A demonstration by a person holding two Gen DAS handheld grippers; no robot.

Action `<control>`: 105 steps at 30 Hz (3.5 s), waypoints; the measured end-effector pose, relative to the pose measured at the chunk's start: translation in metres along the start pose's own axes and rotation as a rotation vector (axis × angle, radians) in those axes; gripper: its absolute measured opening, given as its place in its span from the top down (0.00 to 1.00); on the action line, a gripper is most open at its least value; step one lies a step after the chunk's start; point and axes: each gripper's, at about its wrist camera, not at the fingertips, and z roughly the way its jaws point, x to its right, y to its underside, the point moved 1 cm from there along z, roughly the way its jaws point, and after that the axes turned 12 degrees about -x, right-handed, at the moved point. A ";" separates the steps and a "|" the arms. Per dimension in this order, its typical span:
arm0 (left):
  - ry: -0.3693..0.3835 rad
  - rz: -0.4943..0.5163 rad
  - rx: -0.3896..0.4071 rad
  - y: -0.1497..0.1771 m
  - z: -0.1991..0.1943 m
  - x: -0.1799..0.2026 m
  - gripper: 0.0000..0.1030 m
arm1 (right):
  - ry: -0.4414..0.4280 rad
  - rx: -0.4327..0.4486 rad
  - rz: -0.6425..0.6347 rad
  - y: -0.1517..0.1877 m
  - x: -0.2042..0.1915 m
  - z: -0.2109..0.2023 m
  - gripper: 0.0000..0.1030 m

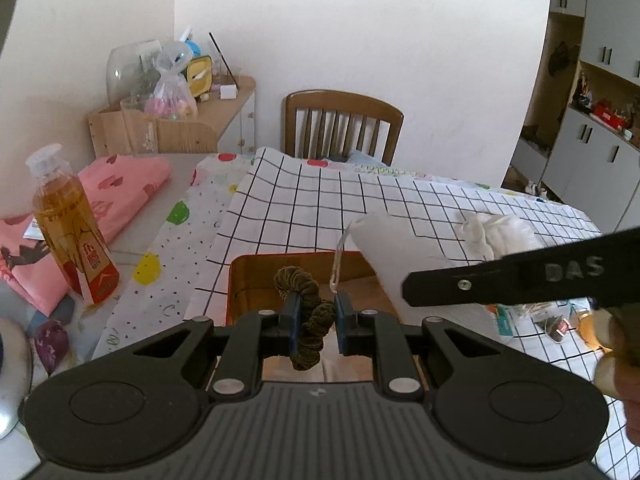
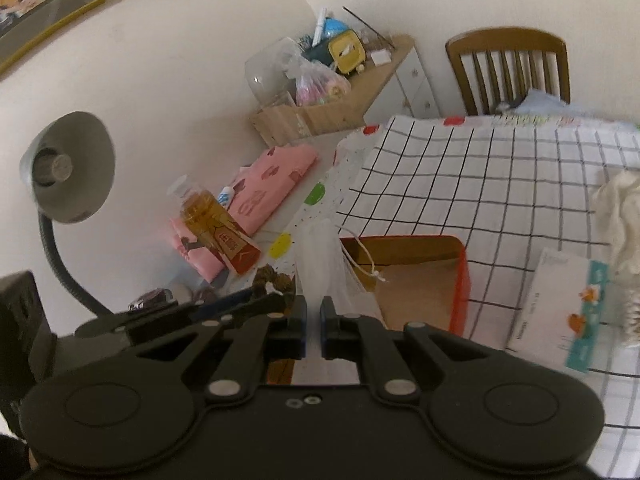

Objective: Organize soft objects
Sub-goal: 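Carry the bracelet to the tin with the left tool while the right tool carries a white bag, then open the left tool to drop the bracelet while the right tool releases the white bag, then move both tools back over the table toward the tea bag and yellow duck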

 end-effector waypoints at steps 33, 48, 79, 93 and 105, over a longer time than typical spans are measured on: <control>0.039 -0.012 -0.207 0.010 0.080 -0.007 0.82 | 0.165 -0.178 -0.079 -0.001 0.036 0.078 0.83; 0.015 -0.025 -0.192 0.012 0.074 -0.010 0.55 | 0.161 -0.119 -0.133 0.005 0.030 0.058 0.59; 0.072 0.091 -0.036 0.012 -0.010 0.034 0.18 | 0.231 0.122 -0.197 0.058 0.014 -0.058 0.19; 0.154 0.182 0.011 0.011 -0.023 0.086 0.02 | 0.301 0.228 -0.112 0.095 0.041 -0.111 0.06; 0.167 0.192 -0.018 0.001 0.001 0.129 0.02 | 0.385 0.278 0.000 0.121 0.090 -0.145 0.01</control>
